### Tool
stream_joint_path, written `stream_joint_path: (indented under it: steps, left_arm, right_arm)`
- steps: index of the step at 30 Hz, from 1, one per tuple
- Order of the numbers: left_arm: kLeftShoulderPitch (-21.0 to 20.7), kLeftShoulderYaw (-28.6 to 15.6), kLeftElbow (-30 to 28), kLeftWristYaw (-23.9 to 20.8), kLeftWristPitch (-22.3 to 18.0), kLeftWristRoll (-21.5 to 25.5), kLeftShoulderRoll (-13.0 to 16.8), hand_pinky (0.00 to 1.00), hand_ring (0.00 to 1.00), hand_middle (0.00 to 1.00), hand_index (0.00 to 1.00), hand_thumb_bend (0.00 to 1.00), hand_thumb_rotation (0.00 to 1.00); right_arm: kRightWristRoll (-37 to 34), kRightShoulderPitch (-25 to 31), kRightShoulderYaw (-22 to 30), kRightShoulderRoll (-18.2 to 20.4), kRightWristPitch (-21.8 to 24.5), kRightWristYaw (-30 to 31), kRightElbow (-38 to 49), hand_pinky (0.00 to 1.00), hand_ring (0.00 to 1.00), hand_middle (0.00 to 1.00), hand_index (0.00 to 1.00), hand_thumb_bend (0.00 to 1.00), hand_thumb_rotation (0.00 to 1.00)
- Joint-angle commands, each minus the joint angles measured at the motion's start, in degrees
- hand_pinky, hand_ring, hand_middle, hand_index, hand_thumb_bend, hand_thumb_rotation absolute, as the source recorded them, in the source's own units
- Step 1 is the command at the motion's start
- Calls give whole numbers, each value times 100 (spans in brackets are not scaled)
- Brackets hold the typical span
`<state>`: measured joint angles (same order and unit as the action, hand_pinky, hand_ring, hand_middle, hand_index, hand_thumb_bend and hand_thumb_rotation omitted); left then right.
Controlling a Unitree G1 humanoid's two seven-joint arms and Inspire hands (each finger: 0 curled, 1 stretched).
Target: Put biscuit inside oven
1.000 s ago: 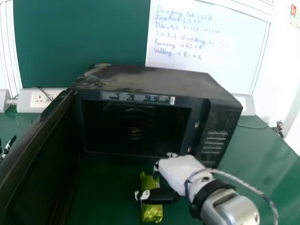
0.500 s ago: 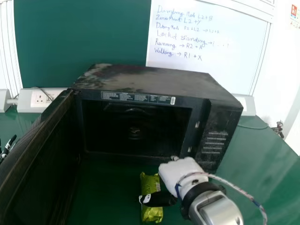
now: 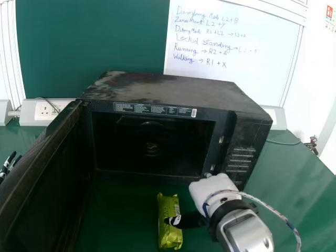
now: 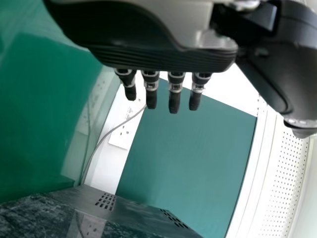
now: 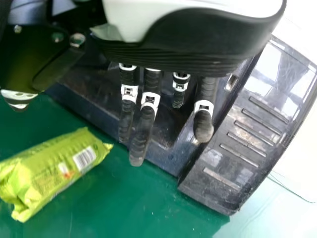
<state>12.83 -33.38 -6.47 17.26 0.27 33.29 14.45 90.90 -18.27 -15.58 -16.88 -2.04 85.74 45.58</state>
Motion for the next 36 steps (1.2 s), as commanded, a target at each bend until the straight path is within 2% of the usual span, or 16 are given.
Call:
stream_joint_path:
  steps: [1, 3, 8, 17, 27, 34, 36]
  left_arm:
    - [-45, -51, 31, 51, 31, 40, 99, 81, 86, 87, 92, 89, 77]
    - [-46, -65, 45, 67, 36, 84, 101, 82, 86, 87, 93, 89, 76]
    - [-42, -64, 44, 60, 20, 74, 104, 81, 86, 87, 93, 91, 75]
    - [-31, -43, 18, 44, 8, 36, 92, 80, 85, 86, 92, 89, 76]
    - [0, -63, 25, 104, -15, 72, 85, 80, 85, 87, 92, 89, 76]
    - [17, -91, 24, 126, -2, 69, 86, 80, 85, 86, 91, 89, 76]
    - [22, -99, 21, 136, -11, 78, 78, 80, 85, 86, 91, 89, 76]
  right_arm:
    - [52, 152, -59, 112, -54, -37, -108, 13, 21, 34, 65, 100, 100]
    - [116, 286, -111, 229, -24, -119, -204, 16, 24, 38, 68, 100, 100]
    - [338, 418, -244, 505, 13, -169, -455, 19, 28, 39, 67, 100, 100]
    - [735, 444, -459, 1002, 126, 53, -782, 17, 24, 35, 68, 100, 100]
    - [920, 480, -619, 1260, 179, 27, -1002, 17, 24, 36, 70, 100, 100]
    - [1129, 659, -675, 1558, 498, -334, -1272, 14, 21, 31, 65, 100, 100]
    - [1112, 695, -683, 1597, 557, -471, -1314, 15, 22, 32, 64, 100, 100]
